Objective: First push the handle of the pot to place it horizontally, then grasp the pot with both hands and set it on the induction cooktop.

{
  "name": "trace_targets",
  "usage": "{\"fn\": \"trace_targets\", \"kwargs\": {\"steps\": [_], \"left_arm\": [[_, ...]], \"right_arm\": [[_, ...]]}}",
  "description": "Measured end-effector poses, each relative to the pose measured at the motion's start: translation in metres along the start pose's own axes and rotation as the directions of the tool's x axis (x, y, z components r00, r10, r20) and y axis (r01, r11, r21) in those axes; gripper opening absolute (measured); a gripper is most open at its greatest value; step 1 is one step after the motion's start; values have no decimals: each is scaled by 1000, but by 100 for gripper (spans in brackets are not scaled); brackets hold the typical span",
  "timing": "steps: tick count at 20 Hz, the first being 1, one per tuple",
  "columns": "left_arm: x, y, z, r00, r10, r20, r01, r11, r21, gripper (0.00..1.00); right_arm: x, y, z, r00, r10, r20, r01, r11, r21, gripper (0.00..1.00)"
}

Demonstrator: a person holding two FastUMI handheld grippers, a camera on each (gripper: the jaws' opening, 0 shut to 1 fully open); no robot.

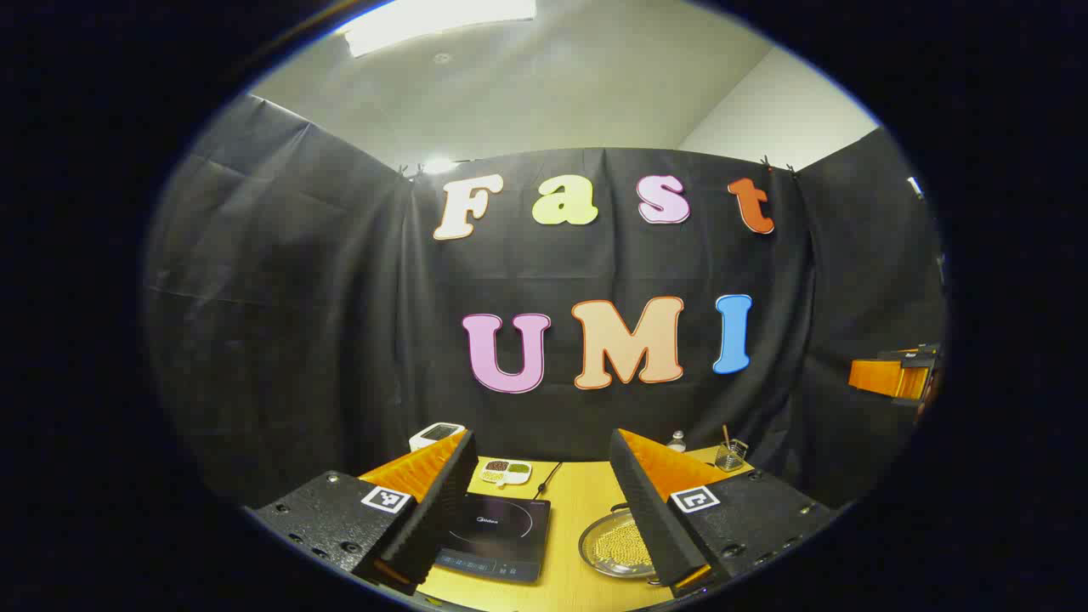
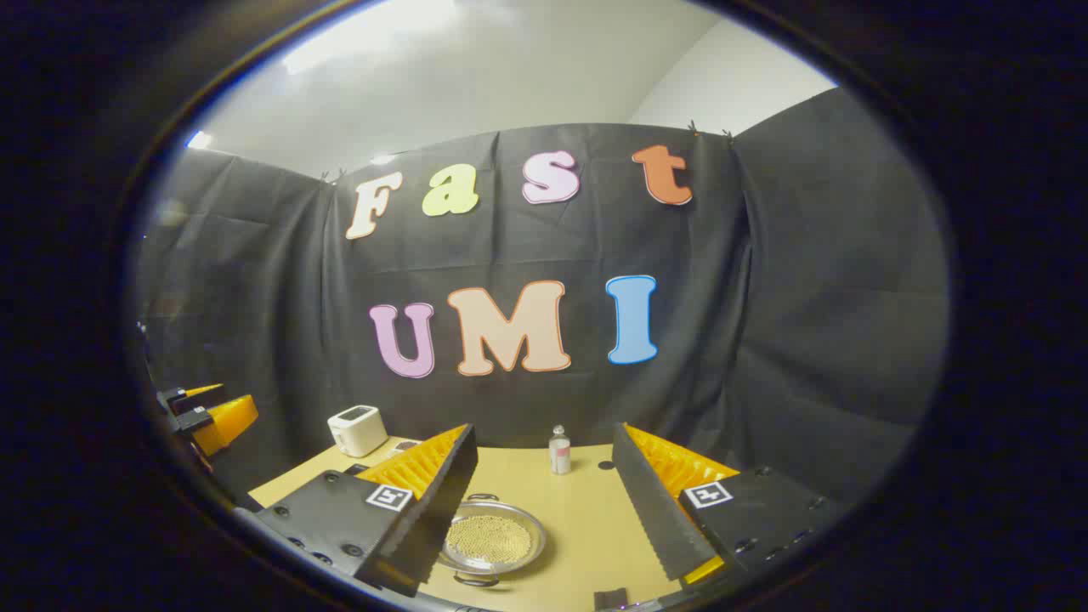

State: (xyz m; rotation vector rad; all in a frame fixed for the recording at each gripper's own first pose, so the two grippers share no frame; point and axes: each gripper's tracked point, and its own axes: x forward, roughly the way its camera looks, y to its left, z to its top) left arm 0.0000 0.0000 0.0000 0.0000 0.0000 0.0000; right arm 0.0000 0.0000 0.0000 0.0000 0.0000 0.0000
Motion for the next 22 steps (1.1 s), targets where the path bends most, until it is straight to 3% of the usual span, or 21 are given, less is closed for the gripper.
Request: {"fn": "trace_targets", "kwargs": {"steps": [1,2,5,12,14,22], "left_arm": [[1,2,-2,1000,-1,0,1,1000,2,95],[3,5,-3,1000,1,0,-1,1000,1,92],[7,13,-10,1000,12,-10,-12,1000,-26,95],[16,37,-20,998,60,-25,-61,997,-41,92],[19,41,-18,998,68,-14,-69,997,-36,95],[32,45,-20,998,66,2,-66,997,-32,92]], "right_arm": [[0,0,-2,1000,-3,-2,3,1000,4,99],[1,1,-4,1000,-7,-7,7,1000,8,95],[6,4,-12,1000,-11,-23,11,1000,14,95],[19,10,-18,999,-8,-51,8,1000,17,94],[24,11,-18,999,-14,-44,15,1000,17,92],[39,27,-25,999,-3,-53,5,1000,21,92]]}}
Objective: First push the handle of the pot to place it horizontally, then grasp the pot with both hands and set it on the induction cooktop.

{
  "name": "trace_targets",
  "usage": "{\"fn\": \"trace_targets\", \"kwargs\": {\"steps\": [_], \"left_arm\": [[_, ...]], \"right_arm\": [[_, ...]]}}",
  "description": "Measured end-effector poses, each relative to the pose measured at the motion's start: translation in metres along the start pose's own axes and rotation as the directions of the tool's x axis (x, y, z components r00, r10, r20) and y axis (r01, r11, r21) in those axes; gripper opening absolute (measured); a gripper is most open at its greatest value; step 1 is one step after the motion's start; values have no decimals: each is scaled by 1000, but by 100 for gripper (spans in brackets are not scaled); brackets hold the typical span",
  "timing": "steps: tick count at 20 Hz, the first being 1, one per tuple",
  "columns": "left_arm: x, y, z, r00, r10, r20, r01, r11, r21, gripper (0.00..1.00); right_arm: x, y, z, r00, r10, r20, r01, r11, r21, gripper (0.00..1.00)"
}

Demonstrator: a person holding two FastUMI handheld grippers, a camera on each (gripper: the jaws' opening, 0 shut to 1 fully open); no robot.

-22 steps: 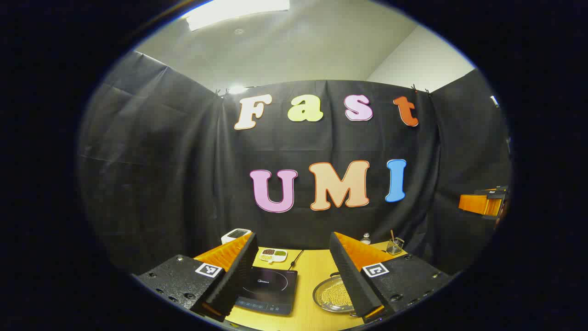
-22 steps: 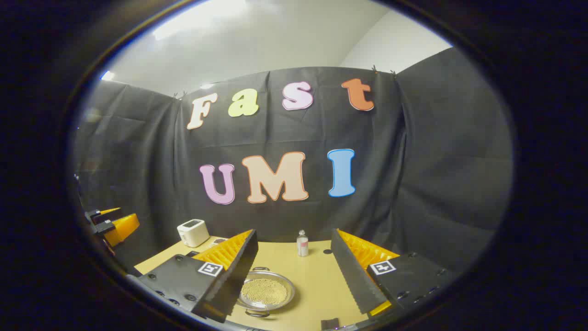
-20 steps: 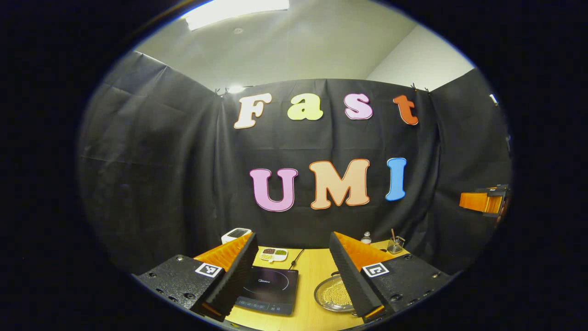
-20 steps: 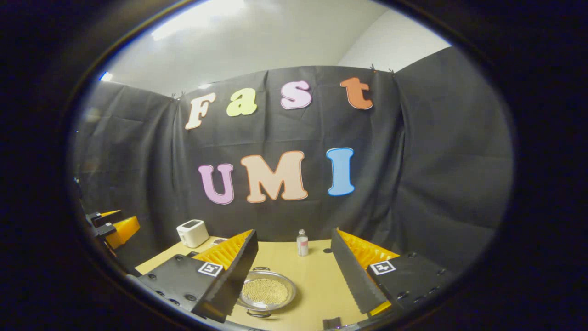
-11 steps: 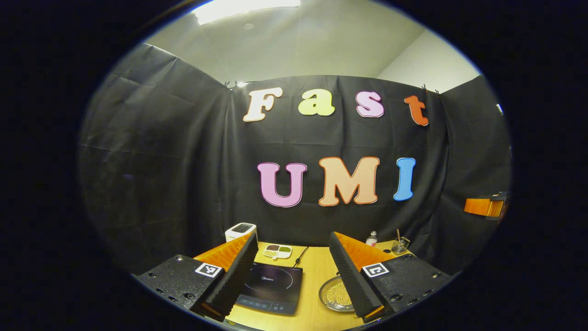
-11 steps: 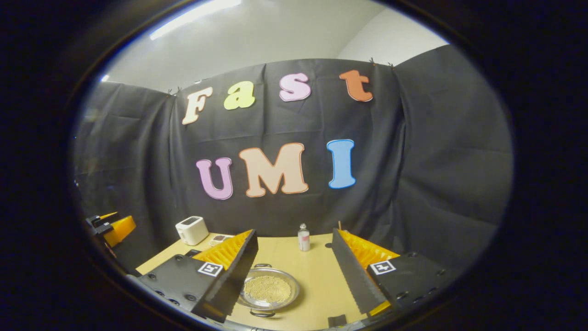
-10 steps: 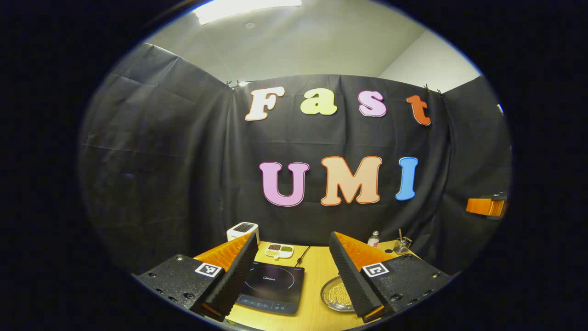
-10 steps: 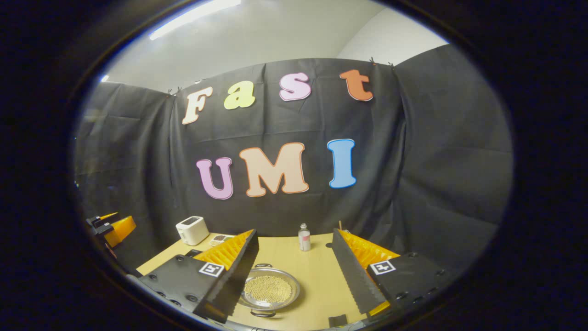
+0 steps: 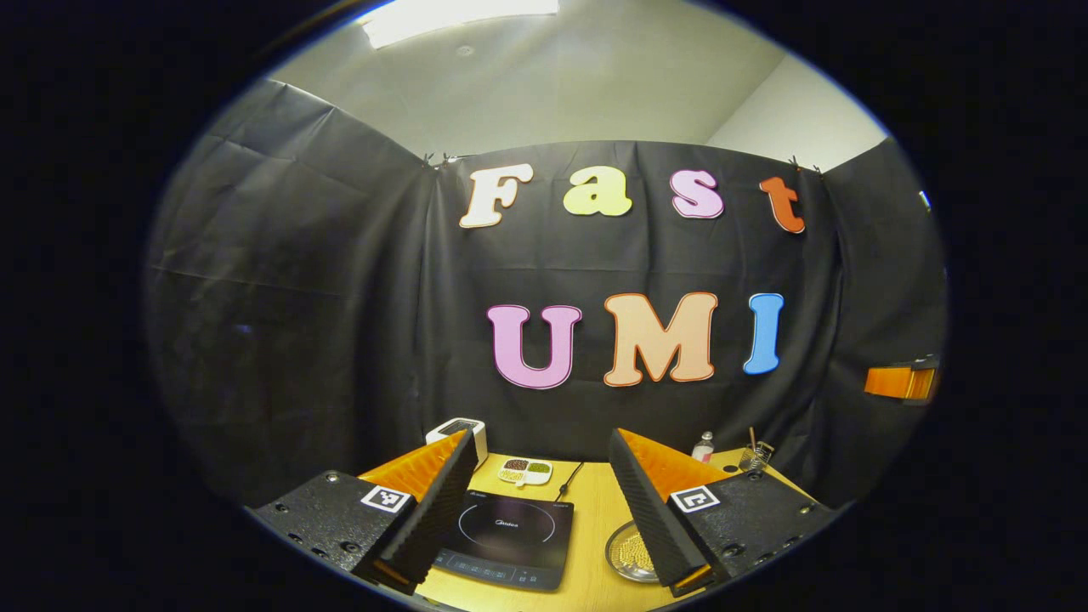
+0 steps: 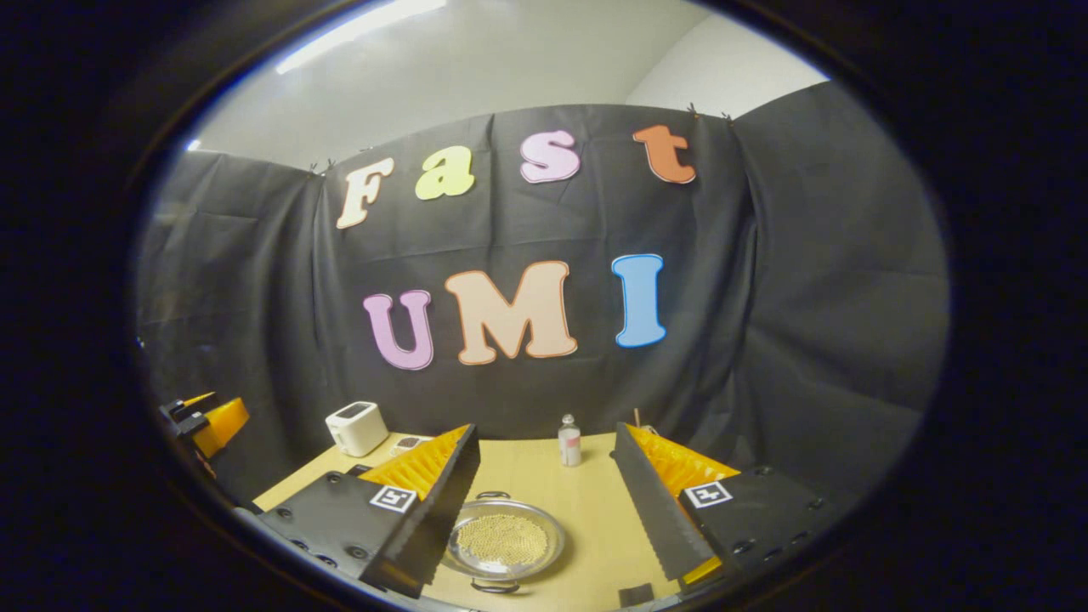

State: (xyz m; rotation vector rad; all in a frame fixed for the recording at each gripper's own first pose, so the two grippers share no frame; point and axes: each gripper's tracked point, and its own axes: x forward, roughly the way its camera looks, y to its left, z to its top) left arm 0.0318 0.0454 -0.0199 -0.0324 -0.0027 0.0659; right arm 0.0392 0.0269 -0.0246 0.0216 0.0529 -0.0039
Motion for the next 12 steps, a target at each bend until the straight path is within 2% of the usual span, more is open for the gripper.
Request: {"fn": "trace_targets", "kwargs": {"steps": [1,5,6,7,8,9,10,11,12], "left_arm": [[2,-1,-2,1000,-5,-1,5,1000,-2,92],[9,-6,-10,999,-28,-17,27,1000,-10,95],[10,-6,-13,999,-30,-26,30,999,-9,92],[11,-6,-16,999,-34,-32,34,999,-9,95],[13,-7,-18,999,-38,-38,37,999,-11,92],[14,-7,-21,998,-42,-46,42,999,-14,96],[15,-7,-23,998,-47,-51,46,999,-17,96],[15,-6,-26,997,-51,-57,50,999,-18,96],[15,-3,-28,997,-50,-65,49,999,-16,95]], "right_arm": [[2,5,-1,1000,6,-3,-6,1000,3,100],[2,19,-8,999,36,-24,-36,999,1,65],[2,21,-10,999,30,-28,-30,1000,-6,62],[2,16,-13,999,18,-30,-18,1000,-19,48],[3,12,-17,999,-9,-35,7,999,-47,34],[1,8,-23,999,-33,-42,29,997,-77,9],[3,9,-31,997,-36,-61,29,994,-102,0],[1,15,-42,996,-35,-81,25,993,-115,2],[2,21,-49,995,-25,-100,14,993,-115,0]]}}
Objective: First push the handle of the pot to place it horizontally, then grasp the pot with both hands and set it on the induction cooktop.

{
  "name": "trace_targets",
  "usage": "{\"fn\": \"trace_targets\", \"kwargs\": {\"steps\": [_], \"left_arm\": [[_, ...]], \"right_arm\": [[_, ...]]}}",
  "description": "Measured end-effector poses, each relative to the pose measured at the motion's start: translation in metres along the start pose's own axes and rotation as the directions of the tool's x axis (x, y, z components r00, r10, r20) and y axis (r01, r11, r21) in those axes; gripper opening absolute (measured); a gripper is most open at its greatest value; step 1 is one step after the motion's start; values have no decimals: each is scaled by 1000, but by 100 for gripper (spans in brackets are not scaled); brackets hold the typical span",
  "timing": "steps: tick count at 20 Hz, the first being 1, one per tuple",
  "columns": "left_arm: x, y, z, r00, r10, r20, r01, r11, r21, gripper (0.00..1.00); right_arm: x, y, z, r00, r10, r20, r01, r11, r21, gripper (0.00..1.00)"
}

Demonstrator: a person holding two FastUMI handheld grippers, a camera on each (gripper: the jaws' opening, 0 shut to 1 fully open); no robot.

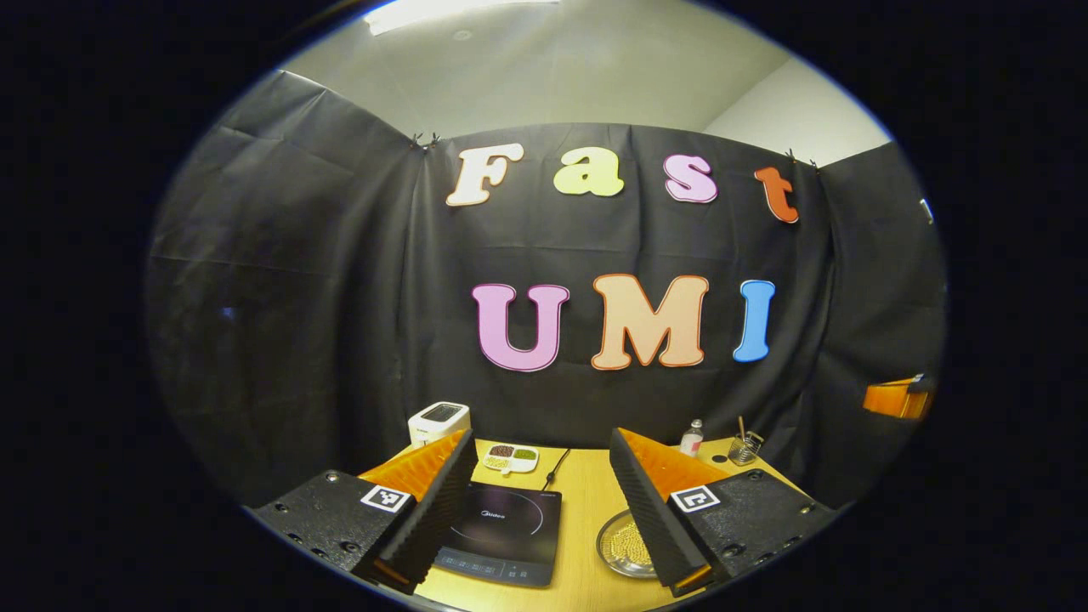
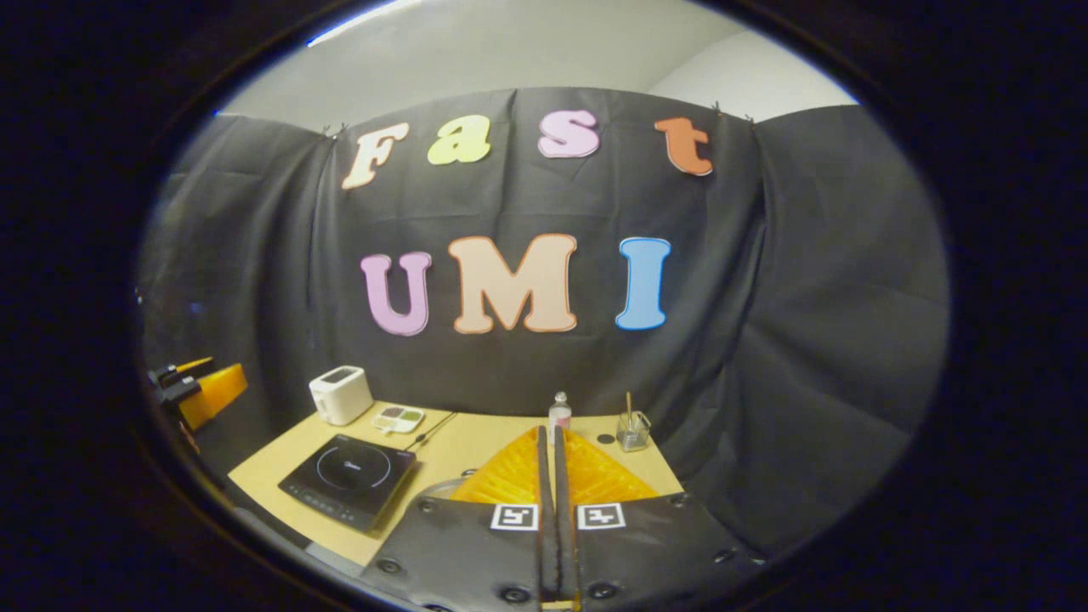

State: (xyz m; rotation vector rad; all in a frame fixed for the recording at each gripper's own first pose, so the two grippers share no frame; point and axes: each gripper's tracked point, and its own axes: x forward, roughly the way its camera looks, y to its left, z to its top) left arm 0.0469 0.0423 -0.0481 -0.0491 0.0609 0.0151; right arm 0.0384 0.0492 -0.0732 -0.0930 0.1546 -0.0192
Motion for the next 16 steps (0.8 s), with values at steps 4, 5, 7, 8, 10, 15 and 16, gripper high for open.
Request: {"fn": "trace_targets", "kwargs": {"steps": [4,5,7,8,10,15,16], "left_arm": [[-2,16,-13,1000,9,-30,-8,1000,6,92],[-3,21,-17,999,12,-40,-12,1000,8,96],[-5,30,-24,998,20,-54,-20,1000,14,92],[-5,34,-27,998,23,-62,-22,1000,16,92],[-6,42,-32,997,35,-75,-33,999,19,92],[1,52,-47,993,43,-113,-43,999,0,92],[3,54,-50,992,46,-121,-46,999,-1,96]], "right_arm": [[6,28,-35,995,53,-81,-51,998,25,0],[5,36,-48,992,68,-107,-65,997,33,0],[7,49,-76,980,85,-178,-77,996,51,0],[6,55,-88,973,94,-209,-83,995,60,2],[7,69,-107,959,112,-262,-96,993,76,0],[6,102,-172,888,175,-426,-127,982,138,2],[7,107,-185,868,183,-461,-131,981,143,2]]}}
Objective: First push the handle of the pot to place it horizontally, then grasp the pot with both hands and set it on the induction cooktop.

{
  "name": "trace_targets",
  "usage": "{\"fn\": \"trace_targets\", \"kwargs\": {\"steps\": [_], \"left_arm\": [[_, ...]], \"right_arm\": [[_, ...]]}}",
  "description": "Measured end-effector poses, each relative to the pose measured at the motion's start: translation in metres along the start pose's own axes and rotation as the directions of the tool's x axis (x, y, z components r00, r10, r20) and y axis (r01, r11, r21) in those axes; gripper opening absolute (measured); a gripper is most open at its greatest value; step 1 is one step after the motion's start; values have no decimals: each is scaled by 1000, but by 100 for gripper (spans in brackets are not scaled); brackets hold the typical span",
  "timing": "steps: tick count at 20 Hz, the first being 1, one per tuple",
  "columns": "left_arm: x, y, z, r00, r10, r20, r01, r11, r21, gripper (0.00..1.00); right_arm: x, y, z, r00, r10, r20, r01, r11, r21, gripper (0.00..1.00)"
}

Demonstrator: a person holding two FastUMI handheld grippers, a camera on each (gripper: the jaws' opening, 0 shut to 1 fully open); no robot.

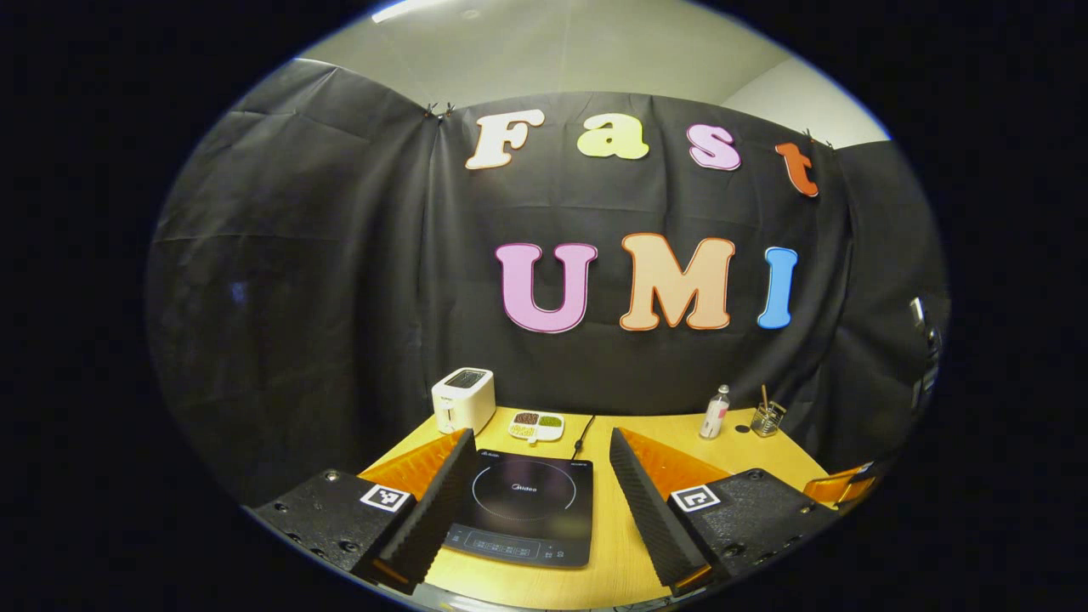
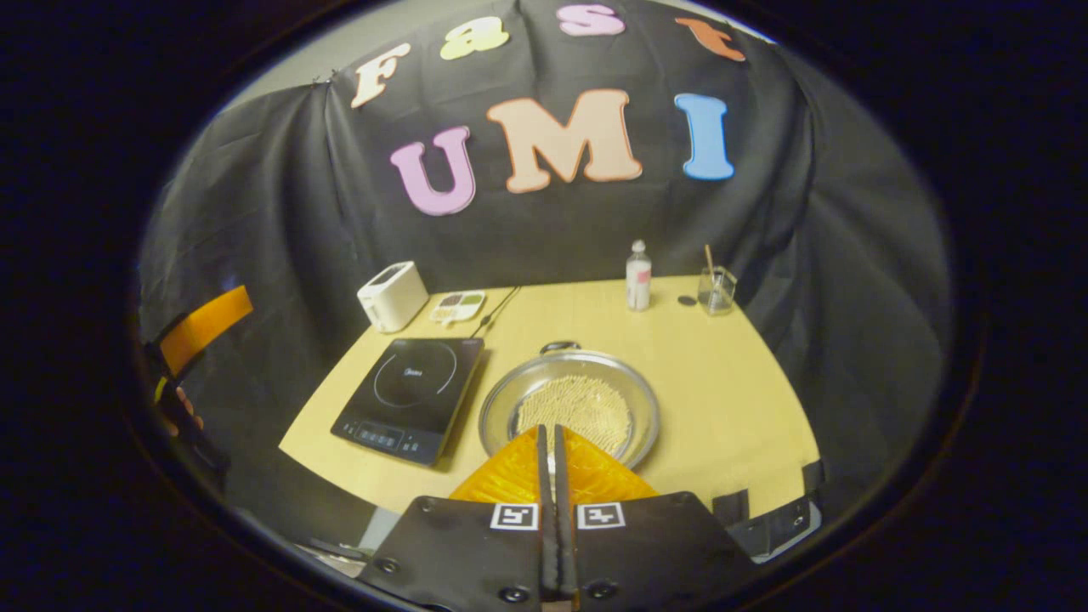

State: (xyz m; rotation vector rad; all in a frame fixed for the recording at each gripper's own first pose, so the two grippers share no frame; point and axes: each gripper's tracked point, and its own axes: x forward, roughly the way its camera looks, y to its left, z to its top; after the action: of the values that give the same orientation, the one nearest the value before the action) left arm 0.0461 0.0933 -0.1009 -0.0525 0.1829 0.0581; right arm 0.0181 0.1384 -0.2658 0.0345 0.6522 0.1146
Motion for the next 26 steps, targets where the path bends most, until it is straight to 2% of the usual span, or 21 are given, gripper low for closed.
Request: {"fn": "trace_targets", "kwargs": {"steps": [4,5,6,7,8,11,15,16,20,26], "left_arm": [[10,9,-8,1000,7,-20,-7,1000,7,96],[12,11,-9,1000,9,-23,-8,1000,11,96],[15,13,-10,1000,9,-25,-9,1000,15,92],[18,15,-11,1000,8,-29,-8,1000,19,92],[20,16,-11,999,7,-32,-6,1000,22,96],[31,17,-16,999,-5,-46,6,1000,24,96],[47,16,-18,998,-35,-59,37,999,30,93],[51,17,-17,998,-36,-57,38,999,35,93],[63,23,-21,997,-41,-65,45,998,54,96],[77,30,-30,994,-66,-82,69,997,34,93]], "right_arm": [[17,6,-43,989,20,-148,-16,999,30,0],[21,7,-50,984,22,-176,-16,999,38,3],[24,6,-58,979,14,-203,-6,999,42,14],[28,6,-61,975,11,-222,-1,999,46,2],[32,8,-66,972,9,-237,3,999,48,2],[44,12,-78,959,1,-284,13,999,48,2],[58,22,-106,920,18,-392,2,999,51,3],[61,24,-112,907,32,-420,-4,998,66,0],[73,37,-138,854,82,-513,-12,990,139,2],[93,30,-159,810,15,-586,58,993,106,0]]}}
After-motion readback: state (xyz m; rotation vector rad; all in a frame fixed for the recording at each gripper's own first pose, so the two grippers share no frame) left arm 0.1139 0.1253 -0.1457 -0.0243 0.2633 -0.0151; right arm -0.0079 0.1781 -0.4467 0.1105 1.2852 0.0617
